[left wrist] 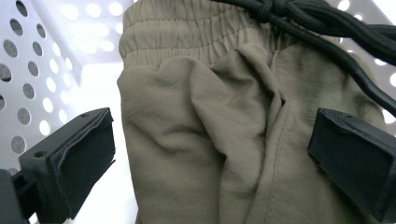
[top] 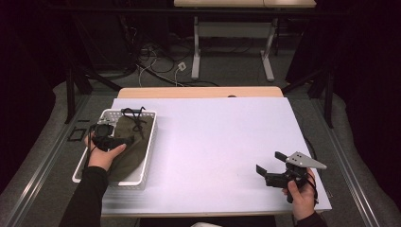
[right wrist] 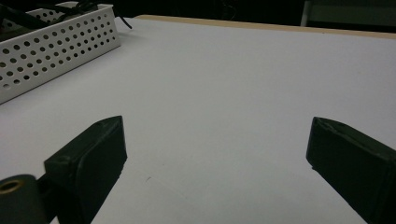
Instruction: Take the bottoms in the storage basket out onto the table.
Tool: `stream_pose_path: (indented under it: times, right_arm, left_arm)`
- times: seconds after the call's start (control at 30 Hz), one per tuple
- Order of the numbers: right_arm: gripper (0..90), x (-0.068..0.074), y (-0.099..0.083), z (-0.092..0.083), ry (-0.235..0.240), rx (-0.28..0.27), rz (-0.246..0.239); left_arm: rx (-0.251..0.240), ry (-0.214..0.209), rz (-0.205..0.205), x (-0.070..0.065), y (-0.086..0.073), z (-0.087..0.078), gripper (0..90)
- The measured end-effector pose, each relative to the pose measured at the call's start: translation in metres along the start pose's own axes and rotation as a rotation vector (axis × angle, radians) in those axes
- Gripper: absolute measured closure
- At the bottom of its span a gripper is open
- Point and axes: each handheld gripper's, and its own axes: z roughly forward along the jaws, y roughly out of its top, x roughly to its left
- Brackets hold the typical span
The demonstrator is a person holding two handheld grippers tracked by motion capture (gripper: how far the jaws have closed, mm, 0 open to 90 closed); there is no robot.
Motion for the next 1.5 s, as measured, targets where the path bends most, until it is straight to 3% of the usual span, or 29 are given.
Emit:
stream_pose_path:
  times: [0.73, 1.07, 1.5]
  right_arm:
    - [5.4, 0.000, 0.000, 0.000, 0.002, 0.004, -0.005]
    - [5.6, 0.000, -0.001, 0.003, 0.006, 0.009, -0.004]
    - [5.6, 0.000, -0.001, 0.003, 0.008, 0.014, -0.002]
  left_arm:
    - [0.068, -0.027, -0.064, 0.008, 0.000, 0.013, 0.0]
    - [0.085, -0.026, -0.049, 0.008, 0.000, 0.016, 0.0]
    - [0.121, -0.023, -0.078, 0.010, 0.001, 0.020, 0.0]
